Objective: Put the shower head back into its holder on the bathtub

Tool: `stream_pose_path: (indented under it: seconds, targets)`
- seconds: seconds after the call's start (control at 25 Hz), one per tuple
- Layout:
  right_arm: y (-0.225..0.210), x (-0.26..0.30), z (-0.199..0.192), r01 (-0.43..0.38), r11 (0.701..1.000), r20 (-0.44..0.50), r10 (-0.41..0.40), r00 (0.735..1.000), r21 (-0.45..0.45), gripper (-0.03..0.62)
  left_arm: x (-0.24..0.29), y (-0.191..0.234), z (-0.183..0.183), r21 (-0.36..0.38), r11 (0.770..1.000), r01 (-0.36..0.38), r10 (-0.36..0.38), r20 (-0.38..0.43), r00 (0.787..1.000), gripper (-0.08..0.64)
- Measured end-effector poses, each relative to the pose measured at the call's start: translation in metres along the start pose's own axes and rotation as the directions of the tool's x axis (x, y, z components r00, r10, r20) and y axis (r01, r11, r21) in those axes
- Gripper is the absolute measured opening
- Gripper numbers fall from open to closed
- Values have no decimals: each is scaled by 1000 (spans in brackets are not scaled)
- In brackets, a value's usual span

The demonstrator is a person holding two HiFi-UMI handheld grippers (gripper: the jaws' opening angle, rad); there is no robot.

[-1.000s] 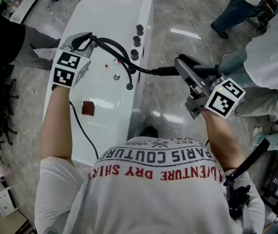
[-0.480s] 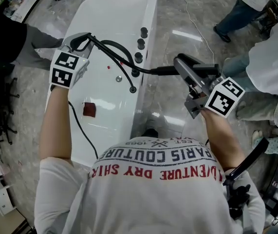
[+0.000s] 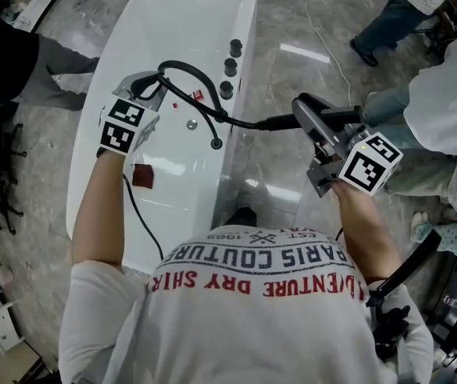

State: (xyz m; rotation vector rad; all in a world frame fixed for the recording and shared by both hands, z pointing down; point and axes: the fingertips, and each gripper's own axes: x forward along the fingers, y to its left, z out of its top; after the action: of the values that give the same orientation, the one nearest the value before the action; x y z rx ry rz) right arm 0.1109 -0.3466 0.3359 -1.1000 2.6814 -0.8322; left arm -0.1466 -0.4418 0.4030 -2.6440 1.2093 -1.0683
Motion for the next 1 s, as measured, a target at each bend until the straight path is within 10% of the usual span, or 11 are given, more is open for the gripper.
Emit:
stream_pose_path:
  seconds: [1.0]
  targets:
    - [-22,-18,-10,58,998,-3,-58,998,37,100,82,-128,-126,-299,939,172,-210,-99,973,64]
